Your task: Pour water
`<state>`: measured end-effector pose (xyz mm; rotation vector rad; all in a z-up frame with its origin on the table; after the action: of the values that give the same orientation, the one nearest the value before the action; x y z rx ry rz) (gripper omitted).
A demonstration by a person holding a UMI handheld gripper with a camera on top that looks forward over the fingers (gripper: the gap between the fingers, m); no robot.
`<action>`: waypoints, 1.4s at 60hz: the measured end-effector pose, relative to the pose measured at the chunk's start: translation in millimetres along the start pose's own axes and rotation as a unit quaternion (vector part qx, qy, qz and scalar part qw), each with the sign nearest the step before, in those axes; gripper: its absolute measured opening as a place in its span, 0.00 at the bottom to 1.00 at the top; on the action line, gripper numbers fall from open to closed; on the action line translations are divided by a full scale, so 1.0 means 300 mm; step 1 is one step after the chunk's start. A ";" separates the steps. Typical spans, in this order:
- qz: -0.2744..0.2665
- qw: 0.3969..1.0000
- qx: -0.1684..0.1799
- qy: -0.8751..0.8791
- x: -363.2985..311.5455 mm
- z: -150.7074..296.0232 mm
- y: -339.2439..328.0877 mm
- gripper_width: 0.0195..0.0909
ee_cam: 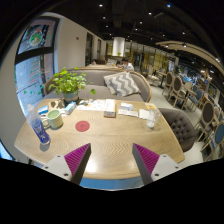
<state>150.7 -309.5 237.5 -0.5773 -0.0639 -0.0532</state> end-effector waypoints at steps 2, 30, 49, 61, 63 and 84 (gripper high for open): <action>0.001 1.000 -0.001 0.000 -0.008 -0.002 0.000 0.92; 0.057 0.998 -0.013 -0.014 -0.679 -0.188 -0.010 0.93; 0.093 0.993 0.055 0.037 -1.134 -0.121 0.178 0.93; 0.063 0.992 0.091 0.052 -1.195 -0.054 0.404 0.93; 0.058 0.992 0.095 0.053 -1.196 -0.047 0.448 0.91; 0.062 0.990 0.125 0.020 -1.255 -0.051 0.531 0.21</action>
<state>-213.0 -172.4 109.7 -0.3283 0.0053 0.0637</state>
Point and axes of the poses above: the point between the fingertips, and its own axes, seen from behind it with the camera up: x to the right, z up, y forward, the way the camera looks, the point moved 9 cm from there along -y, backward, against the way the camera looks, and after that the axes turned 4 degrees about x, right-handed, at the moved point
